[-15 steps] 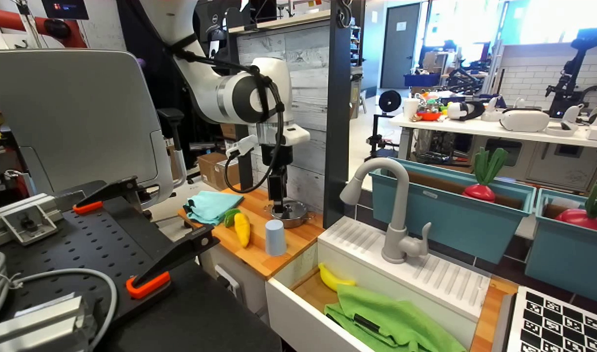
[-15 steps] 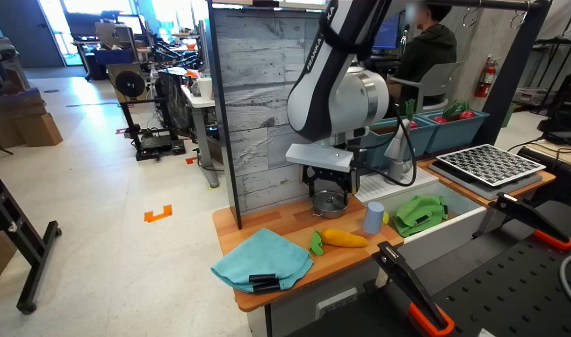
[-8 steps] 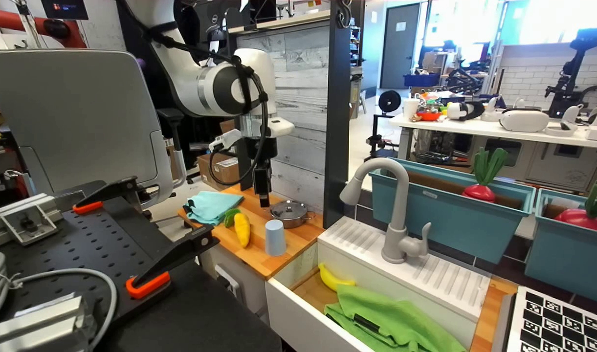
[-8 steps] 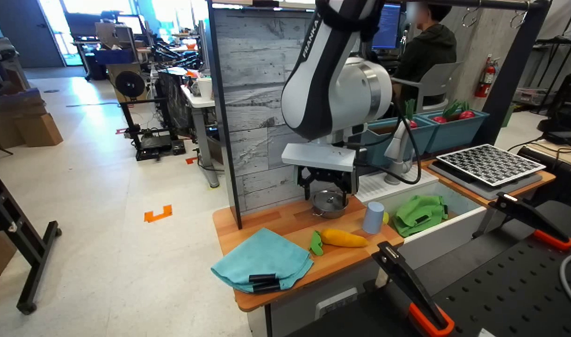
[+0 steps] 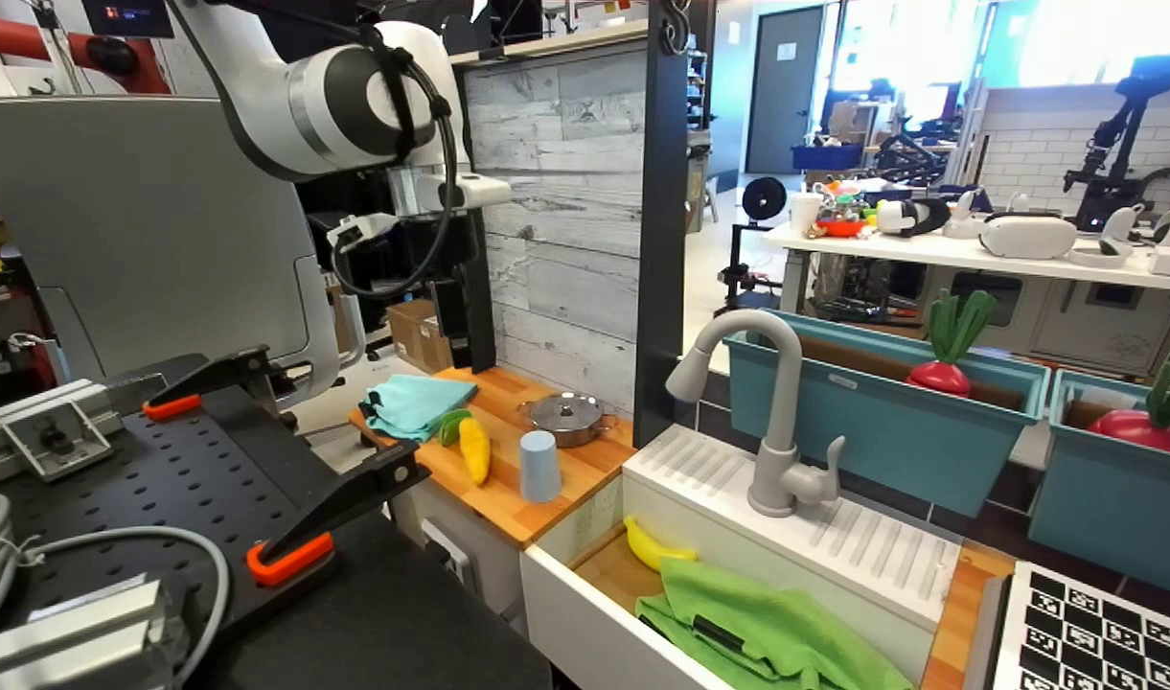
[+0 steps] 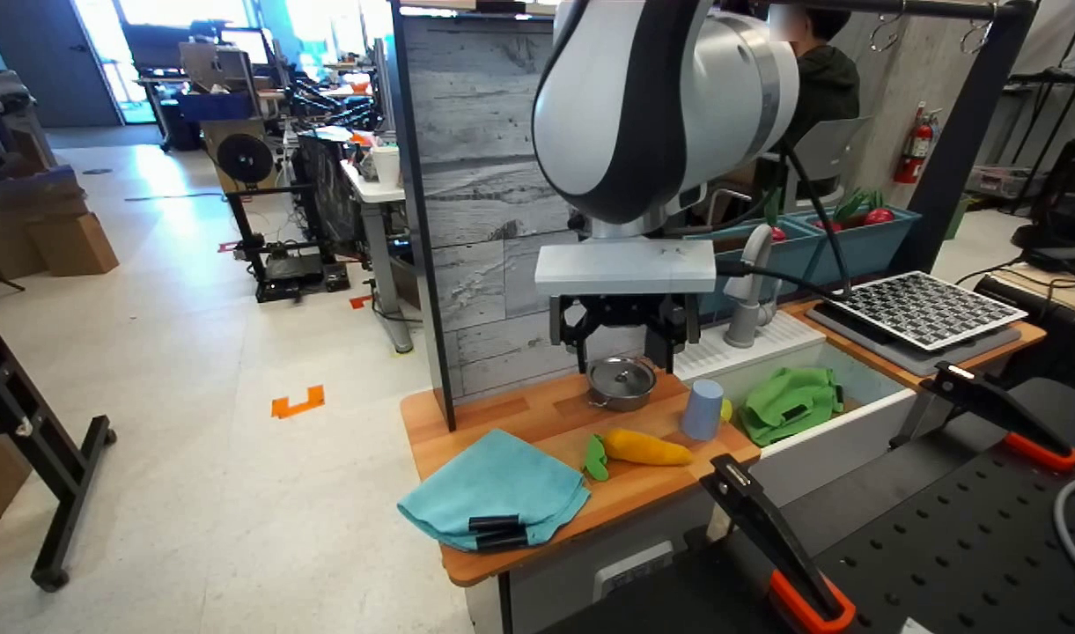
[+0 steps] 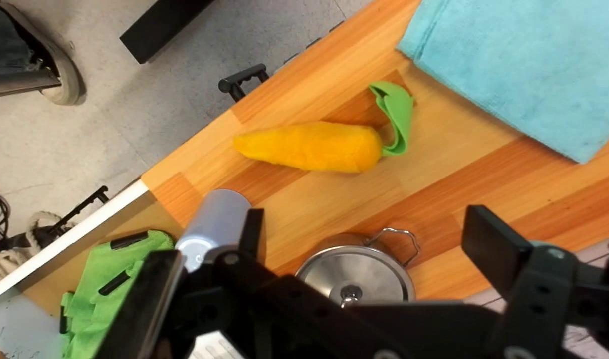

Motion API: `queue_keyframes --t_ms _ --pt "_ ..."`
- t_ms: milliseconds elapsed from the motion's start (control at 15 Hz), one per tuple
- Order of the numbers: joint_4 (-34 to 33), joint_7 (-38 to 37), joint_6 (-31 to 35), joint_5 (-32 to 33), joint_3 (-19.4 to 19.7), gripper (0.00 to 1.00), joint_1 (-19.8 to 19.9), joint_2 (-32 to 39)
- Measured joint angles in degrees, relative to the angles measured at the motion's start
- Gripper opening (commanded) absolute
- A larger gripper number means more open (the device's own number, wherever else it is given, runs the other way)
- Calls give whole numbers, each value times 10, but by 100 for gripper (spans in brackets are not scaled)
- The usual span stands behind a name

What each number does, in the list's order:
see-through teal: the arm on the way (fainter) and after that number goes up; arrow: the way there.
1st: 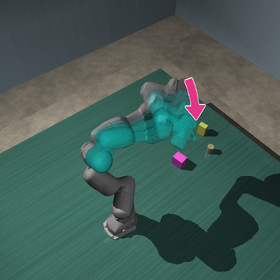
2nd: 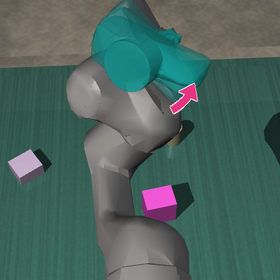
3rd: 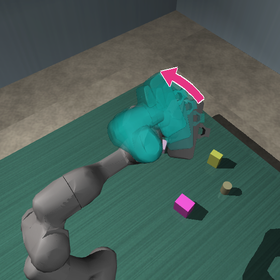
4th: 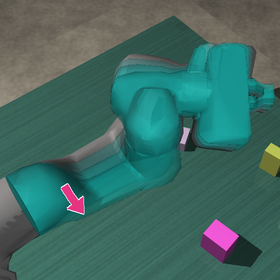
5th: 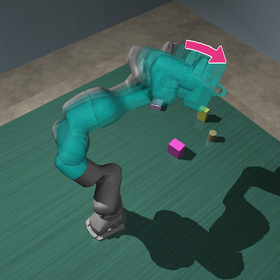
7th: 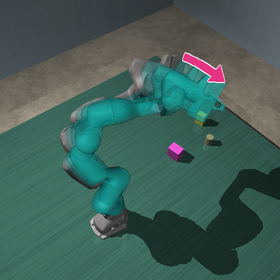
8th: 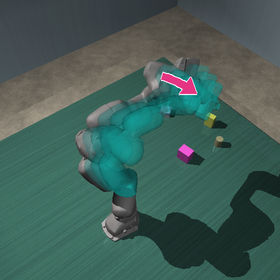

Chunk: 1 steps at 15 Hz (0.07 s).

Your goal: Put the silver lid on the silver pot

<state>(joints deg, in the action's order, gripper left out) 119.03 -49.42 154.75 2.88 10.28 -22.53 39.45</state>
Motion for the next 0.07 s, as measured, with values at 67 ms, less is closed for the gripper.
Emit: queue_keyframes --t_ms 67 --pt "5 1 0 0 1 100 -1 -4"
